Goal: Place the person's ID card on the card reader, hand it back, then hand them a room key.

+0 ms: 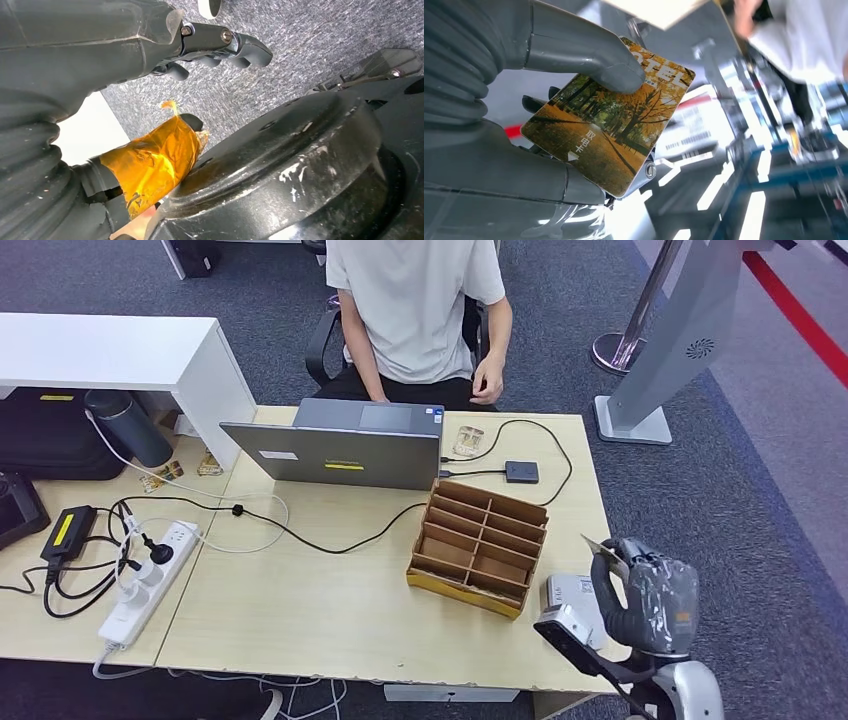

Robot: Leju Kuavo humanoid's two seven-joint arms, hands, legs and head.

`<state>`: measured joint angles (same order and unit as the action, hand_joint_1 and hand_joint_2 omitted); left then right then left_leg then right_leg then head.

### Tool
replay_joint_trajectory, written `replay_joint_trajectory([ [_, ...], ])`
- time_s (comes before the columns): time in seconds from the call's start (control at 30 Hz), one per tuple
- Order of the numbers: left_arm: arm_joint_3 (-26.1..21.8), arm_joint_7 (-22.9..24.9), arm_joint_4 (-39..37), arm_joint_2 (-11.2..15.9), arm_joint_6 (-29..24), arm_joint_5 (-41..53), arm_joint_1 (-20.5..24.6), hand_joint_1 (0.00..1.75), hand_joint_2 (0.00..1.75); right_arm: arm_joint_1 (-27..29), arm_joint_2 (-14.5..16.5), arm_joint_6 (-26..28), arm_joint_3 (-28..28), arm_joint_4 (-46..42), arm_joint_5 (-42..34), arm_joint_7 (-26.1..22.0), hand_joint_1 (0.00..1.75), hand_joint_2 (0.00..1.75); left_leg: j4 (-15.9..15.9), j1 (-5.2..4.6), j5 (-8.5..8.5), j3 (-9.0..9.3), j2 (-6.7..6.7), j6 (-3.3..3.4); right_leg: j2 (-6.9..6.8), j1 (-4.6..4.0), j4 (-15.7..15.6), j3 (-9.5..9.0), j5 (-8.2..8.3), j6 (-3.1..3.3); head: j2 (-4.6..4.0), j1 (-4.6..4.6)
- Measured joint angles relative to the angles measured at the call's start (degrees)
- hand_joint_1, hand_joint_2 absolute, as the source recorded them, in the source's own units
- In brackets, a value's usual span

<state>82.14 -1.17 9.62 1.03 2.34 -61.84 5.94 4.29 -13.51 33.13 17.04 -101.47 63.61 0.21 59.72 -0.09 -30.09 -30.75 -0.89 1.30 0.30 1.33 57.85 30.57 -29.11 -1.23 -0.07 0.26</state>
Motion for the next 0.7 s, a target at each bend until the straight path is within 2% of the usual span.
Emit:
replay_joint_trajectory([
  [0.13, 0.0, -0.5, 0.0, -0.1, 0.2, 0.5, 0.2, 0.0, 1.75, -6.5, 0.0, -2.5, -1.7, -0.6, 2.0, 0.1, 1.75, 1.75, 0.0, -0.01, 0.08, 0.0, 0.04, 0.05, 0.04, 0.01, 0.0, 0.03, 0.11, -0.02, 0.0, -0.01],
  [0.27, 0.0, -0.2, 0.0, -0.6, 0.2, 1.0, 1.5, 0.0, 1.75, -16.3, -0.1, -7.9, -1.7, 2.8, 7.2, 2.9, 1.75, 1.75, 0.0, -0.01, 0.21, -0.03, 0.07, 0.09, 0.11, 0.01, 0.0, 0.07, 0.26, -0.03, 0.0, 0.01],
  [0.53, 0.2, 0.1, 0.0, -0.9, 0.6, 1.8, 2.8, 0.0, 1.75, -34.4, 0.2, -10.4, 2.4, 22.8, 21.3, 10.2, 1.75, 1.75, 0.0, -0.02, 0.37, -0.08, -0.06, 0.12, 0.0, 0.01, 0.0, 0.07, 0.36, -0.05, 0.0, -0.01],
  [0.7, 0.4, 0.2, 0.0, -1.0, 1.0, 1.6, 3.3, 0.0, 1.75, -41.3, 1.2, -10.3, 5.1, 35.6, 22.9, 12.4, 1.75, 1.75, 0.0, -0.02, 0.39, -0.13, -0.23, 0.1, -0.13, 0.01, 0.0, 0.08, 0.36, -0.05, 0.0, -0.01],
])
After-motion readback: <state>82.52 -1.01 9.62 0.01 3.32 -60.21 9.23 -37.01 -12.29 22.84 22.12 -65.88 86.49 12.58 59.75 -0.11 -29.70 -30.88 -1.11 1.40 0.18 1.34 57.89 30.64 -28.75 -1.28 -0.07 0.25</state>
